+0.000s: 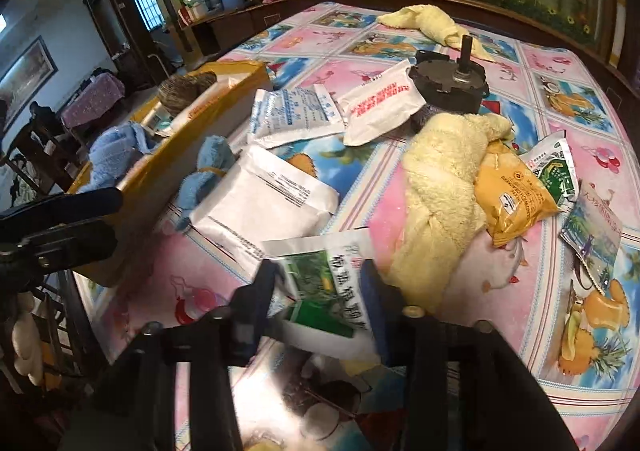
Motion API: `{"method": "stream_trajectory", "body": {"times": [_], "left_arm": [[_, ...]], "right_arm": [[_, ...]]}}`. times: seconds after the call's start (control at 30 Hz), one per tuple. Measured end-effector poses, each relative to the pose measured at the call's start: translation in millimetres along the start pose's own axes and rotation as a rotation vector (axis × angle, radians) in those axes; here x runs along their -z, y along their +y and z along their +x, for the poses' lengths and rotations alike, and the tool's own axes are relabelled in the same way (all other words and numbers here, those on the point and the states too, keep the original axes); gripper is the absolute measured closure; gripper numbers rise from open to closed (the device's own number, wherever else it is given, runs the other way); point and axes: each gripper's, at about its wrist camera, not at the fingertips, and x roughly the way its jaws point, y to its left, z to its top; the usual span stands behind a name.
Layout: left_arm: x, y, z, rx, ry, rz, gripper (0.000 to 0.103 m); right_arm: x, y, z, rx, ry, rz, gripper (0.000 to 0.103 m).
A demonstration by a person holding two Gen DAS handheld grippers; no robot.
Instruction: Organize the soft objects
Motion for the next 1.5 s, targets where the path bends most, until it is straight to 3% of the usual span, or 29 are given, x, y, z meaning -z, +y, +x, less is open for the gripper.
{"method": "stream_trajectory", "body": {"times": [0.03,0.1,0.13,0.23,0.4,0.57,0.77,1.03,1.23,1.33,1.37,1.4,1.43,1.5], "left_arm": [[-1,1,1,-0.004,0.0,-0.007,0.035],[-2,3,2,-0.002,0.002,-0.018,0.035],[-3,3,4,-0.001,0.004,-0.021,0.035],[-3,3,8,-0.002,0.012,-0.024,0.035],[-6,1,14,-0.005,0.023,-0.039,0.035],[-10,-6,18,-0.028,0.023,-0.027,0.035],[-26,-7,19,-0.002,0.011,-0.05,0.035],[-33,-15,60,-0.067,0.083,0.013,0.035],[-44,-35,92,-0.142,0.079,0.151,0.035],[-45,-46,110,-0.113,0.144,0.2,0.035],[-40,-51,115,-0.096,0.177,0.225,0.036],[-36,-55,115,-0.076,0.195,0.241,0.049],[-31,-58,114,-0.048,0.21,0.251,0.054],[-27,-57,106,-0.022,0.205,0.241,0.055]], "right_arm": [[0,-2,-4,-0.01,-0.015,0.014,0.075],[4,-6,-12,-0.018,-0.038,0.029,0.1],[7,-10,-15,-0.032,-0.033,0.048,0.102],[13,-28,-32,-0.078,-0.077,0.11,0.102],[17,-70,-55,-0.042,-0.188,0.2,0.101],[24,-100,-38,-0.043,-0.177,0.279,0.101],[24,-97,-38,-0.085,-0.181,0.26,0.101],[26,-99,-37,-0.115,-0.169,0.262,0.1],[25,-92,-32,-0.193,-0.134,0.246,0.097],[25,-87,-30,-0.181,-0.124,0.226,0.097],[25,-87,-28,-0.181,-0.12,0.228,0.097],[25,-88,-27,-0.18,-0.116,0.232,0.097],[25,-89,-26,-0.176,-0.11,0.237,0.097],[25,-92,-23,-0.167,-0.101,0.254,0.097]]}}
